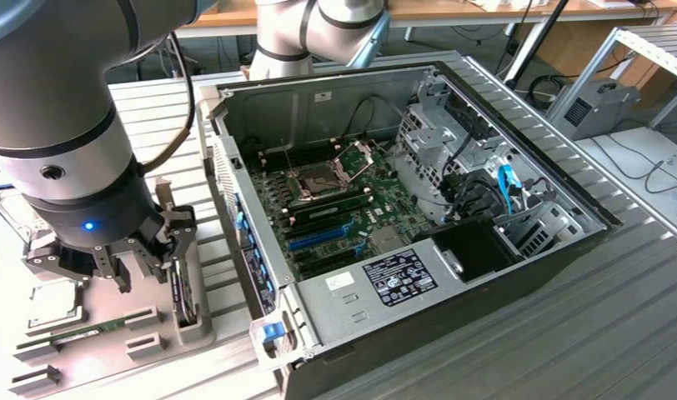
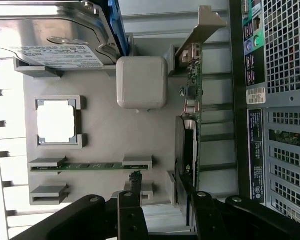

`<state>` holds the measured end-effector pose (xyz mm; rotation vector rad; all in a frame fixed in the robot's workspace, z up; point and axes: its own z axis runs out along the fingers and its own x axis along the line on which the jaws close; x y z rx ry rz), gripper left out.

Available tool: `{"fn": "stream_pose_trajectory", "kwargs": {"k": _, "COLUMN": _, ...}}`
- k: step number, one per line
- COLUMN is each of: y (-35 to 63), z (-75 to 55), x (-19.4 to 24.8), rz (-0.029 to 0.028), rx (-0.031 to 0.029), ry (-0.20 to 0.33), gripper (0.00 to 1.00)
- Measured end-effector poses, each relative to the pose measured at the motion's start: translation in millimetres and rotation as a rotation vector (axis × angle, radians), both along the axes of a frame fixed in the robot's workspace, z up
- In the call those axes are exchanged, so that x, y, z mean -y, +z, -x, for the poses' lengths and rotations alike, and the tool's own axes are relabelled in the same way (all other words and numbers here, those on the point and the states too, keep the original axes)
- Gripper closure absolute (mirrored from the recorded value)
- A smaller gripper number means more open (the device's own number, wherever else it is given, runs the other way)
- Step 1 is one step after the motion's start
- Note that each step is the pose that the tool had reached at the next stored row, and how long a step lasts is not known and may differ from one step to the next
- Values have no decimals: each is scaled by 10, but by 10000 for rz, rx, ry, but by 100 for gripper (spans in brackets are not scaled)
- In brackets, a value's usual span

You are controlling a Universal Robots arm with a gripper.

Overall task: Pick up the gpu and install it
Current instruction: 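Pick up the gpu and move the gpu toward the slot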

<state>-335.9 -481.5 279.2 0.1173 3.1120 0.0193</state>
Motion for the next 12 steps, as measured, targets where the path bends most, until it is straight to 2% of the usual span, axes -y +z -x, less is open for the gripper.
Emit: {"fn": "stream_pose_trajectory", "kwargs": {"k": 12, "y": -44, "z": 0, "x": 0, "rz": 1, "rx": 1, "ry": 0, "gripper": 58}}
